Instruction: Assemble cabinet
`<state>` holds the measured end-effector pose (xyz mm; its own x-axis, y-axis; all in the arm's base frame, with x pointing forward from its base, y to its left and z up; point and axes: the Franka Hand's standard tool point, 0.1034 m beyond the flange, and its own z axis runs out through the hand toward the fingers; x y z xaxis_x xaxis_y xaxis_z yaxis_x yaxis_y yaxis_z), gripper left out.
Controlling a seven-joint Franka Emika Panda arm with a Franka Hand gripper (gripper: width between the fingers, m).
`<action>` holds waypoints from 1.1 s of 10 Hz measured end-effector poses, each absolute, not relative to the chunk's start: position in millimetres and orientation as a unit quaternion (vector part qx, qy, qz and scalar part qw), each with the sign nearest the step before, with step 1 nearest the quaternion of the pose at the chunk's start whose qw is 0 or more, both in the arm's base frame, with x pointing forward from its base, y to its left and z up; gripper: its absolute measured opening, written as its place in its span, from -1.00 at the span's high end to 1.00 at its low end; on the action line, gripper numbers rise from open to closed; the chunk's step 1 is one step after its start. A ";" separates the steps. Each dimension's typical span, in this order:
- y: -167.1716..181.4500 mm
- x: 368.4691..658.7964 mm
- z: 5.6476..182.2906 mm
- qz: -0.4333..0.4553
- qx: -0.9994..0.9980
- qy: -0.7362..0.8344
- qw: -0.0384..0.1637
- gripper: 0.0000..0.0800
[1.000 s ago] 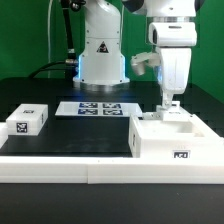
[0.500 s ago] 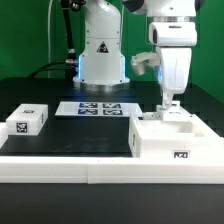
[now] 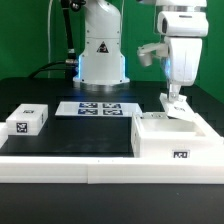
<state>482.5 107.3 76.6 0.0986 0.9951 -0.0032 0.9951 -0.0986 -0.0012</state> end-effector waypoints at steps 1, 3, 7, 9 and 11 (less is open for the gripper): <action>105.0 485.8 75.8 -0.002 0.741 0.672 0.000 0.82; 102.5 482.5 70.0 -0.006 0.743 0.669 -0.004 0.82; 101.9 489.7 65.5 -0.004 0.740 0.672 -0.006 0.82; 99.8 503.8 60.7 0.000 0.728 0.685 -0.008 0.82; 99.1 506.0 60.6 0.001 0.726 0.687 -0.008 0.82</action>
Offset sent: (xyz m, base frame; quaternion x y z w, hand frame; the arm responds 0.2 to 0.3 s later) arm 0.0000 0.0000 0.0000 0.0000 0.0000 0.0000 1.0000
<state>506.0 99.1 60.6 0.0556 0.9984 0.0117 0.9984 -0.0555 -0.0097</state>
